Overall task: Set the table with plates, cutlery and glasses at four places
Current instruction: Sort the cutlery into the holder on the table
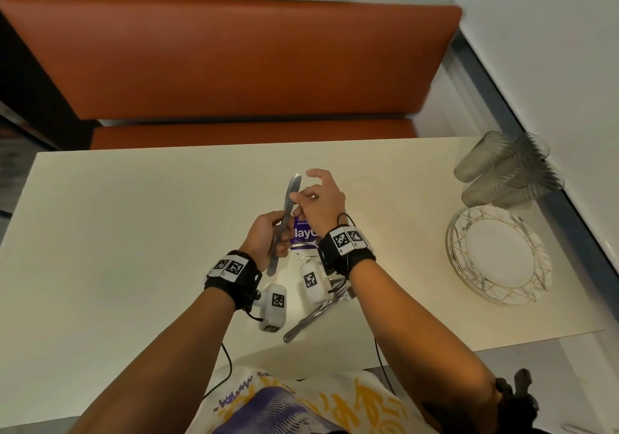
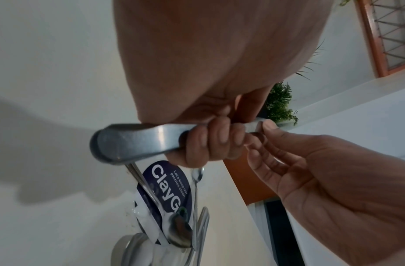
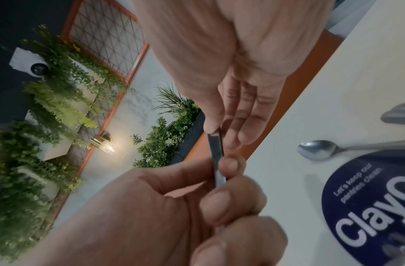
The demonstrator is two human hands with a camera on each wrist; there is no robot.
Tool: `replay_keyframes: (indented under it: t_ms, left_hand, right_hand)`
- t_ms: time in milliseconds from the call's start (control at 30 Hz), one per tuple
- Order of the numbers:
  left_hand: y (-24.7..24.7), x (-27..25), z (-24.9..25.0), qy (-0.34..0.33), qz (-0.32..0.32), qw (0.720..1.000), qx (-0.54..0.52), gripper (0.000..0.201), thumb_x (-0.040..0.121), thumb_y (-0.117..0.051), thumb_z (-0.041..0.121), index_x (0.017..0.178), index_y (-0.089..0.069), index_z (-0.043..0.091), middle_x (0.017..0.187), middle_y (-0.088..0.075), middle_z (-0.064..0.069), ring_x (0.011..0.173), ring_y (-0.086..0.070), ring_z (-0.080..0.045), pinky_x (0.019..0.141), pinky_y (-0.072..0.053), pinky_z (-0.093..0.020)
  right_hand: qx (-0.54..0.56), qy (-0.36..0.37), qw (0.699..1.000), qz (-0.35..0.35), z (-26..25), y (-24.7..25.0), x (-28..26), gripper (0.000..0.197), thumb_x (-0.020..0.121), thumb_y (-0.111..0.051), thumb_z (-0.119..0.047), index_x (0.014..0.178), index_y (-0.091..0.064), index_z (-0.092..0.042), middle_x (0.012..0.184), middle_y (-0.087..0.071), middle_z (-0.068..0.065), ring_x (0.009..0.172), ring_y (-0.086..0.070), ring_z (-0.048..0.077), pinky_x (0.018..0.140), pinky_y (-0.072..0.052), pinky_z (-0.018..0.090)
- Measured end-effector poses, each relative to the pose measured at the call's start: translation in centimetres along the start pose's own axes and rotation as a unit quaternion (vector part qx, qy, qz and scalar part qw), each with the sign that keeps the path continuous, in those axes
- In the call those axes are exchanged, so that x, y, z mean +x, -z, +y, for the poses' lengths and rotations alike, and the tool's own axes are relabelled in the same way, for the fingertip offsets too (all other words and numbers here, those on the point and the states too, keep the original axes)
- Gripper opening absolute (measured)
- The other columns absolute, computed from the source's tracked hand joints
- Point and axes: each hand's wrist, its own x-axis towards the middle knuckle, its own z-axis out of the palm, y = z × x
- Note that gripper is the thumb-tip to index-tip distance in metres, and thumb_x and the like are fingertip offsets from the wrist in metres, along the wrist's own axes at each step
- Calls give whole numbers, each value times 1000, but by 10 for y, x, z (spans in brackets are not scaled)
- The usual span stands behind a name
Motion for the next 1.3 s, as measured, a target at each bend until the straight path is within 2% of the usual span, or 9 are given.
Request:
replay_keyframes:
  t_ms: [300,433,567,700,867,933,1000,1133,1300]
  left_hand:
    - [3,3,1,6,-12,999,39,30,95,-43,28,74,-59,13,61,-40,-1,48,-26,-13,49,-17,-27]
    - [6,10,2,11,-10,998,58,33,95,-42,26,70,-59,14,59,-38,0,46,-25,-13,48,-15,-27]
    - [5,17,3,-44,21,993,112,38,105,-42,28,83,-66,9,61,-48,0,49,-38,-15,48,-28,-26]
    - [20,27,-3,-171,116,901,381,14,102,-58,29,110,-64,19,87,-66,3,74,-61,-7,60,-44,-16]
    - [38,44,-1,-279,148,821,475,19,106,-49,19,115,-66,16,91,-66,3,76,-59,-13,65,-43,-21]
    - [44,49,0,-273,158,814,488,20,105,-48,17,115,-66,15,95,-68,-2,81,-61,-21,71,-48,-31]
    - [54,59,4,-262,167,813,492,19,105,-48,16,113,-65,14,93,-68,-5,80,-61,-25,71,-48,-34]
    - [61,67,13,-242,169,813,502,19,104,-49,20,110,-65,12,85,-66,-6,77,-60,-27,68,-44,-32]
    - [59,83,24,-220,159,810,520,21,102,-50,16,117,-64,12,85,-65,-4,78,-60,-28,69,-43,-32]
  right_hand:
    - [-79,52,992,-81,-2,14,18,38,100,-59,-9,137,-62,-15,99,-75,10,54,-69,1,63,-59,16]
    - [-82,37,991,-103,-5,20,28,15,95,-66,-11,109,-70,-11,73,-76,6,59,-73,15,66,-63,31]
    - [-47,0,995,-91,-2,21,39,9,93,-67,-8,101,-71,-12,69,-76,7,62,-75,23,70,-65,42]
    - [-11,-27,999,-27,7,19,50,9,94,-67,-10,102,-71,-13,72,-76,7,62,-75,22,70,-65,39]
    - [36,-79,996,-23,28,13,65,15,97,-66,-22,111,-70,-16,82,-78,8,69,-72,21,76,-63,41]
    - [-26,-84,996,-22,39,12,67,22,95,-64,-32,113,-69,-20,92,-78,3,79,-70,20,81,-62,43]
    - [-172,-76,981,-42,52,10,75,32,93,-65,-33,121,-66,-17,108,-71,0,93,-65,19,86,-55,33]
    - [-405,-78,900,-140,73,6,73,52,92,-69,-18,139,-49,-9,136,-52,12,125,-50,28,104,-47,38]
    - [-421,-130,885,-148,87,10,71,32,91,-65,-6,122,-56,-8,120,-61,14,100,-60,27,84,-52,35]
